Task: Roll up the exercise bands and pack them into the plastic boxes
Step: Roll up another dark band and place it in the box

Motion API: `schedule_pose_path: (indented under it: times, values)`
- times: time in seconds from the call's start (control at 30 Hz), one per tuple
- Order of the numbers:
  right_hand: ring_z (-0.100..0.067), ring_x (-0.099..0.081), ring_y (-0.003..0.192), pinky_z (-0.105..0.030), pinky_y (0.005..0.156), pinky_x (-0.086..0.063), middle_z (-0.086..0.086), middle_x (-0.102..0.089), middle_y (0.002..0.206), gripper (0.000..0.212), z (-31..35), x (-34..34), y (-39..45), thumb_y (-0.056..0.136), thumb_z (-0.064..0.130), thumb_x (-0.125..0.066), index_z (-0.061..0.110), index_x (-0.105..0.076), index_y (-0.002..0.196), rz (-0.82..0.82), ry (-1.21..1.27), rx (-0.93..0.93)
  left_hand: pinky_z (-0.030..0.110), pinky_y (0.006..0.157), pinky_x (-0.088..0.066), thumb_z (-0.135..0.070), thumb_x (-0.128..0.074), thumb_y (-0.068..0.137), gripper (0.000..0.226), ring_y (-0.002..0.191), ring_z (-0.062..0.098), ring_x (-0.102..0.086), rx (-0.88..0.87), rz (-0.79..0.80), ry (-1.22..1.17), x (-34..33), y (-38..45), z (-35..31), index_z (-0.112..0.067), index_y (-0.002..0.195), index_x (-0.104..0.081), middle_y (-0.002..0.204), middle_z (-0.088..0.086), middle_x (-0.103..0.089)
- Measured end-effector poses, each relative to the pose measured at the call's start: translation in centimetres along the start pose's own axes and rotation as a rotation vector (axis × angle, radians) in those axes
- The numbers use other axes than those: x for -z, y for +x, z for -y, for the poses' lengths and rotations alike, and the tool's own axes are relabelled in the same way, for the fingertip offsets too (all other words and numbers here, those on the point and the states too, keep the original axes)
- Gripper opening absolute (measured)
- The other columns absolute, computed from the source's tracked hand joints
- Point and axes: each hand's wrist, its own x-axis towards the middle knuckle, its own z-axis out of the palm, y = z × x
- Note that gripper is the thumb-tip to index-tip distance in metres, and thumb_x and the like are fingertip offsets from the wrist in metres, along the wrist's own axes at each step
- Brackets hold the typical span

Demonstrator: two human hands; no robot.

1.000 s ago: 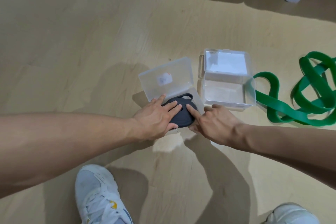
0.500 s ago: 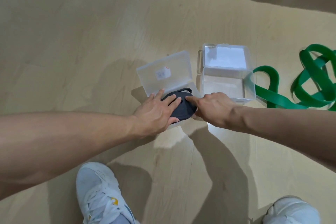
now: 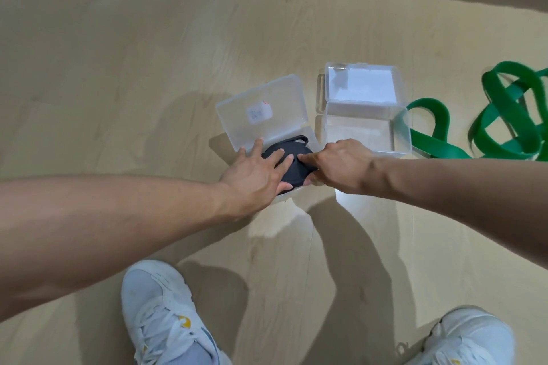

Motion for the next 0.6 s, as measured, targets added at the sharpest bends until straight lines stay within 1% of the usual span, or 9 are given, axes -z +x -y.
schedule_pose_path:
  times: [0.07, 0.1, 0.23, 0.3, 0.33, 0.37, 0.43, 0.5, 0.6]
  values:
    - [-0.031, -0.061, 0.101, -0.032, 0.072, -0.037, -0.003, -0.057, 0.091, 0.043, -0.1, 0.2, 0.3, 0.1, 0.05, -0.053, 0.032, -0.052, 0.138, 0.027, 0.087, -0.047, 0.058, 0.11, -0.035, -0.056, -0.02, 0.106, 0.069, 0.147, 0.049, -0.017, 0.013, -0.011, 0.004, -0.1, 0.1, -0.2, -0.018, 0.163, -0.008, 0.165, 0.005, -0.024]
    - [-0.03, -0.06, 0.101, -0.032, 0.072, -0.037, -0.001, -0.053, 0.089, 0.043, -0.2, 0.3, 0.4, 0.097, 0.05, -0.057, 0.033, -0.053, 0.137, 0.032, 0.121, -0.066, 0.058, 0.109, -0.036, -0.057, -0.021, 0.106, 0.069, 0.146, 0.049, -0.018, 0.028, -0.013, 0.001, -0.2, 0.2, -0.4, -0.018, 0.162, -0.009, 0.163, 0.005, -0.026]
    - [-0.025, -0.063, 0.096, -0.032, 0.068, -0.038, 0.005, -0.059, 0.087, 0.055, -0.8, 0.1, 1.2, 0.085, 0.052, -0.072, 0.034, -0.052, 0.133, 0.034, 0.258, -0.116, 0.056, 0.103, -0.041, -0.062, -0.025, 0.103, 0.073, 0.142, 0.047, -0.026, 0.075, -0.024, -0.031, 0.1, 0.5, -1.0, -0.02, 0.162, -0.014, 0.157, 0.003, -0.035]
    - [-0.021, -0.067, 0.082, -0.032, 0.062, -0.041, 0.003, -0.065, 0.078, 0.057, -1.2, -0.1, 1.4, 0.082, 0.056, -0.072, 0.033, -0.05, 0.13, 0.06, 0.261, -0.106, 0.056, 0.103, -0.04, -0.063, -0.025, 0.102, 0.074, 0.142, 0.046, -0.027, 0.072, -0.041, -0.022, 0.0, 0.5, -1.0, -0.02, 0.162, -0.014, 0.156, 0.002, -0.037]
    - [-0.021, -0.066, 0.077, -0.032, 0.061, -0.043, 0.001, -0.065, 0.075, 0.056, -1.2, -0.1, 1.4, 0.084, 0.057, -0.07, 0.032, -0.049, 0.129, 0.065, 0.222, -0.085, 0.057, 0.104, -0.039, -0.063, -0.024, 0.102, 0.074, 0.143, 0.047, -0.027, 0.068, -0.054, -0.006, -0.1, 0.4, -0.9, -0.02, 0.162, -0.014, 0.156, 0.003, -0.037]
    - [-0.023, -0.063, 0.076, -0.033, 0.062, -0.043, 0.001, -0.062, 0.074, 0.056, -1.2, 0.0, 1.3, 0.085, 0.059, -0.068, 0.031, -0.048, 0.13, 0.06, 0.178, -0.065, 0.057, 0.104, -0.039, -0.064, -0.022, 0.102, 0.074, 0.143, 0.047, -0.027, 0.065, -0.064, 0.008, -0.3, 0.4, -0.8, -0.02, 0.162, -0.014, 0.156, 0.003, -0.037]
    - [-0.024, -0.053, 0.077, -0.033, 0.065, -0.037, 0.005, -0.049, 0.072, 0.056, -1.1, 0.3, 1.2, 0.089, 0.059, -0.064, 0.028, -0.048, 0.132, 0.035, 0.112, -0.031, 0.057, 0.103, -0.039, -0.065, -0.021, 0.102, 0.075, 0.144, 0.047, -0.027, 0.053, -0.072, 0.03, -0.5, 0.4, -0.6, -0.02, 0.162, -0.014, 0.156, 0.002, -0.038]
    - [-0.023, -0.048, 0.075, -0.032, 0.065, -0.034, 0.007, -0.043, 0.07, 0.056, -0.8, 0.7, 1.0, 0.091, 0.061, -0.061, 0.025, -0.048, 0.132, 0.027, 0.07, -0.003, 0.061, 0.108, -0.034, -0.065, -0.02, 0.101, 0.075, 0.146, 0.046, -0.026, 0.049, -0.068, 0.039, -0.5, 0.5, -0.6, -0.021, 0.162, -0.014, 0.158, 0.001, -0.036]
    - [-0.025, -0.051, 0.077, -0.034, 0.067, -0.039, 0.007, -0.043, 0.07, 0.056, -0.6, 0.6, 1.1, 0.09, 0.064, -0.059, 0.025, -0.049, 0.129, 0.021, 0.093, -0.013, 0.073, 0.115, -0.014, -0.065, -0.018, 0.102, 0.074, 0.151, 0.045, -0.015, 0.056, -0.063, 0.042, -0.5, 0.4, -0.7, -0.023, 0.162, -0.011, 0.163, 0.0, -0.03]
